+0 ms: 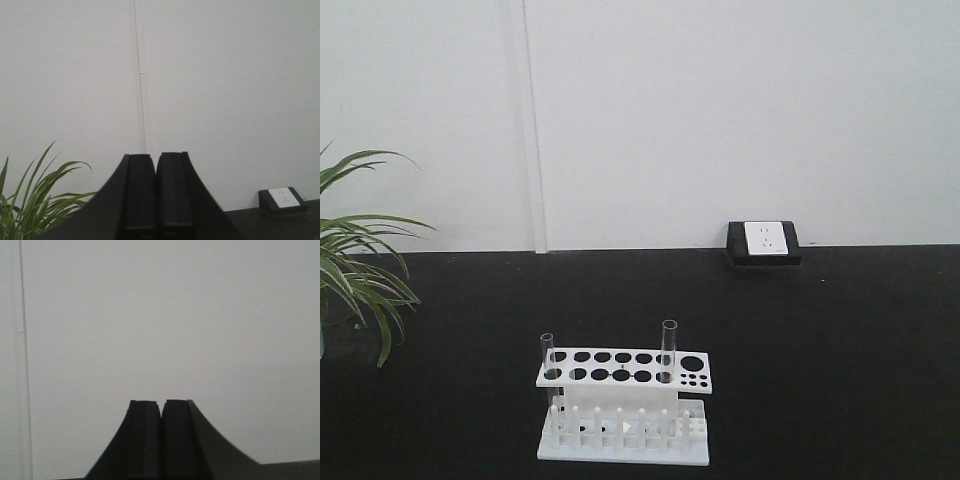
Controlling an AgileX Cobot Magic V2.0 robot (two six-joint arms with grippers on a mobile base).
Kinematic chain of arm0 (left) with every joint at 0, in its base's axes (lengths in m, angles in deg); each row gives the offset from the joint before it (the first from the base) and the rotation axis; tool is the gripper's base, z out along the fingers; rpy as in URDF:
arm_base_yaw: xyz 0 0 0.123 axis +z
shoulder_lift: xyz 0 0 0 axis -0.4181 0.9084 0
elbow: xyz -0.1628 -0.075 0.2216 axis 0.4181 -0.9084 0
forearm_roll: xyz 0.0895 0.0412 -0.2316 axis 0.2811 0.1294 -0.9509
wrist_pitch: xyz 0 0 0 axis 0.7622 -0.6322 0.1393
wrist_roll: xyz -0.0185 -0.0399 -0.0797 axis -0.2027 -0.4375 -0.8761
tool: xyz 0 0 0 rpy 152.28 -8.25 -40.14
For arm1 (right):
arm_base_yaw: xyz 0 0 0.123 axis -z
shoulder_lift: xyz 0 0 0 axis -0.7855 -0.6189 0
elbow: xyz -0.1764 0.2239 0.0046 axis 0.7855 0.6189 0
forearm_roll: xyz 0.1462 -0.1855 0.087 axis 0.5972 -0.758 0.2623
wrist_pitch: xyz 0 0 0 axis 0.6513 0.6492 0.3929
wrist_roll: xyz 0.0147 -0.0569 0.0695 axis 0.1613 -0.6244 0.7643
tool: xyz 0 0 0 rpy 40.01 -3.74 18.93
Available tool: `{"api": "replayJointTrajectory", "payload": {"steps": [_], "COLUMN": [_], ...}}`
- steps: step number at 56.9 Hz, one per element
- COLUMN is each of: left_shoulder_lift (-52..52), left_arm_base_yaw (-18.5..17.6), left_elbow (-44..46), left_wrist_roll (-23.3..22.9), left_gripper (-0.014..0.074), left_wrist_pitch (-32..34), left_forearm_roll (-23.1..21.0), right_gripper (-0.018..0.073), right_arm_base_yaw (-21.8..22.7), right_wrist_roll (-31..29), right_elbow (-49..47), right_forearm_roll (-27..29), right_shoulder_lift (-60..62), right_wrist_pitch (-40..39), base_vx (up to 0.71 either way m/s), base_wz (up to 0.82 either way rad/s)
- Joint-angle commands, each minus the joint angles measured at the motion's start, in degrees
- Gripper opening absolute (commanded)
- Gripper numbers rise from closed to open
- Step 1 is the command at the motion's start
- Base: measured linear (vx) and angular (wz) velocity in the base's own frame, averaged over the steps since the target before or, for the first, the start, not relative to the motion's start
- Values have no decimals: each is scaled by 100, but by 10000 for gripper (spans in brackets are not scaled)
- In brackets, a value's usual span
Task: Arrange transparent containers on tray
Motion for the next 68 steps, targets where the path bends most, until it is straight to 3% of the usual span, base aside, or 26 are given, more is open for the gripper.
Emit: {"api": "replayJointTrajectory", "payload": {"steps": [1, 20, 33, 42, 58, 68], "left_shoulder_lift": [932, 2383, 2498, 2498, 2498, 2462], "left_arm_base_yaw": [-9, -9, -9, -9, -9, -9], "left_elbow": [700, 1284, 1284, 1284, 1284, 1284], "left_wrist_roll": [-8, -8, -8, 5, 5, 5], "left_gripper": [-7, 6, 102, 248, 546, 594], "left_wrist_pitch": [400, 866, 860, 860, 866, 894], "left_forearm_roll": [-34, -34, -21, -16, -21, -33], "right_gripper": [-11, -3, 83, 238, 640, 729], "right_arm_base_yaw": [-8, -8, -8, -8, -8, -8], "right_wrist_roll": [-66, -40, -40, -40, -46, -46], "right_elbow": [-668, -973, -973, -973, -973, -973], "right_forearm_roll": [-136, -126, -126, -126, -126, -126], "right_shoulder_lift": [-908, -2296, -2368, -2368, -2368, -2368], "right_wrist_pitch": [-697, -1084, -1000, -1006, -1023, -1161], "base_vx": [0, 0, 0, 0, 0, 0], "base_wz": [0, 0, 0, 0, 0, 0]}}
